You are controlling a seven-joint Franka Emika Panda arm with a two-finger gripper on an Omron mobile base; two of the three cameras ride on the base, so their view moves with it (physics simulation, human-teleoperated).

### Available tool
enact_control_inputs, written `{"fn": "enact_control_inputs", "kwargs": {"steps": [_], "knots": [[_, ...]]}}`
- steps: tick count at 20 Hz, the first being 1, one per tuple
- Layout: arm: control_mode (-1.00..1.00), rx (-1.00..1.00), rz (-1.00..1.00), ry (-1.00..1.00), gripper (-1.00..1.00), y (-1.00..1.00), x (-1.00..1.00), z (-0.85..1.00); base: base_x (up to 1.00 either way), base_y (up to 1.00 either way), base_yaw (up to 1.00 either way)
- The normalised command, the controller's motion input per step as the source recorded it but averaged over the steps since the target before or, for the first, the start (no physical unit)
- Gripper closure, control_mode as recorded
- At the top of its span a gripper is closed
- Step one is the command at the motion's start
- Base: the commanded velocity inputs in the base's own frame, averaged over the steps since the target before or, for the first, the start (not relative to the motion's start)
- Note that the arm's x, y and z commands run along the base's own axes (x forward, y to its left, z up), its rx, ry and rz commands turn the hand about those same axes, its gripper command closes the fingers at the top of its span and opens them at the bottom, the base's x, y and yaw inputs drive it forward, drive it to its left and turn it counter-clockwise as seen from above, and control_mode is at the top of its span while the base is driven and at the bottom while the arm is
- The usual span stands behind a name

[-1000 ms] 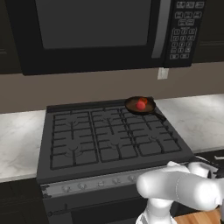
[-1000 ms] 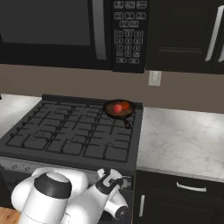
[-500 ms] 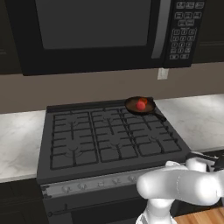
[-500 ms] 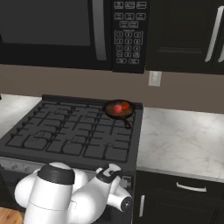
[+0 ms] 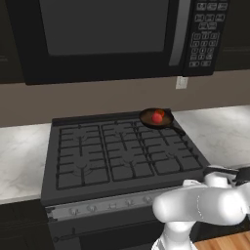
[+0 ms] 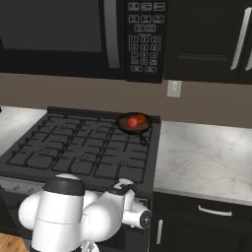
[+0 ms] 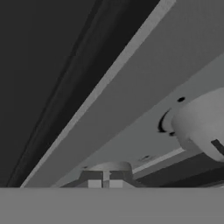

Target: Place the pan on the rear right burner on the stove. Then place the tomato and the onion in the pan and turn on the rear right burner.

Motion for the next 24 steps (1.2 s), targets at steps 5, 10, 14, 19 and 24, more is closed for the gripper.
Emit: {"fn": "enact_control_inputs", "kwargs": {"steps": [5, 10, 14, 19, 24], "knots": [[-1.00, -0.27, 0.19, -0.11, 1.00, 0.82, 0.00, -0.24, 0.00, 0.00, 0.00], [-1.00, -0.27, 0.19, -0.12, 1.00, 0.84, 0.00, -0.24, 0.00, 0.00, 0.00], [-1.00, -0.25, 0.18, -0.07, 1.00, 0.90, 0.00, -0.29, 0.00, 0.00, 0.00], [-1.00, -0.16, 0.19, 0.00, 1.00, 0.98, 0.00, -0.37, 0.00, 0.00, 0.00], [-1.00, -0.13, 0.23, -0.01, 1.00, 1.00, 0.00, -0.23, 0.00, 0.00, 0.00]]}}
